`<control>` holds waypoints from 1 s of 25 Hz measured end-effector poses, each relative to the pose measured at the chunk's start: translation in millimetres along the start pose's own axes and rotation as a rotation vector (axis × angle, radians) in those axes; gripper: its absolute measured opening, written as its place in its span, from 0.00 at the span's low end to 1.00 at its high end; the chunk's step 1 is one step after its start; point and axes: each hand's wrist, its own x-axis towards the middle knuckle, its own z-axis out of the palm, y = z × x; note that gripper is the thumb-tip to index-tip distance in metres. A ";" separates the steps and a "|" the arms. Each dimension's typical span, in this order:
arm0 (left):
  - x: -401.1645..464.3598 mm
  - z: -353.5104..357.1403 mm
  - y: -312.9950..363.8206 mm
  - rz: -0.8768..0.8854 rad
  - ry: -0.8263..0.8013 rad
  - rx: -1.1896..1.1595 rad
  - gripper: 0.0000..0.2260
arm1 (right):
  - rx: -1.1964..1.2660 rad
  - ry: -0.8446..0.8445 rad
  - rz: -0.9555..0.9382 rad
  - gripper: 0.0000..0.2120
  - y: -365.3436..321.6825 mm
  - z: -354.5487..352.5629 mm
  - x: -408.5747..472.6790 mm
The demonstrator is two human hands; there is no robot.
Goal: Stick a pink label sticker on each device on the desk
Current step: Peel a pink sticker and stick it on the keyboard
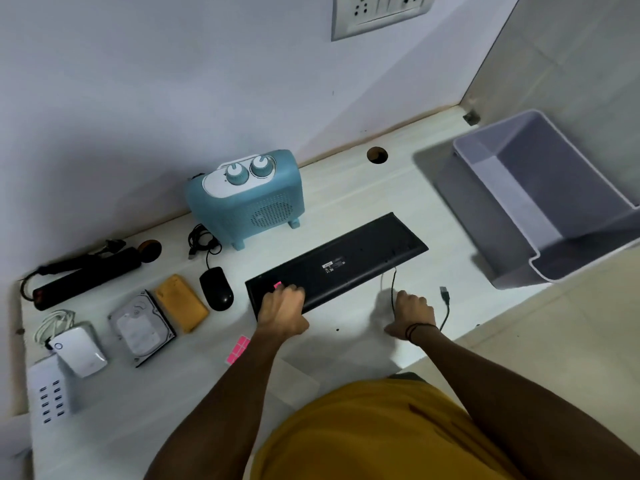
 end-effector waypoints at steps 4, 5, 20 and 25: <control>-7.1 -27.3 -18.7 -0.037 0.115 -0.137 0.16 | 0.106 0.042 -0.035 0.23 -7.3 -33.2 6.0; -8.1 -35.8 -24.9 -0.053 0.139 -0.200 0.16 | 0.114 0.003 -0.085 0.22 -7.8 -45.6 11.5; 53.6 -2.6 -121.7 -0.079 -0.192 -0.634 0.10 | -0.213 -0.043 -0.501 0.14 -106.0 -206.4 105.4; 89.8 0.1 -131.4 -0.032 -0.260 -0.570 0.13 | -0.563 0.098 -0.496 0.17 -144.1 -210.5 149.0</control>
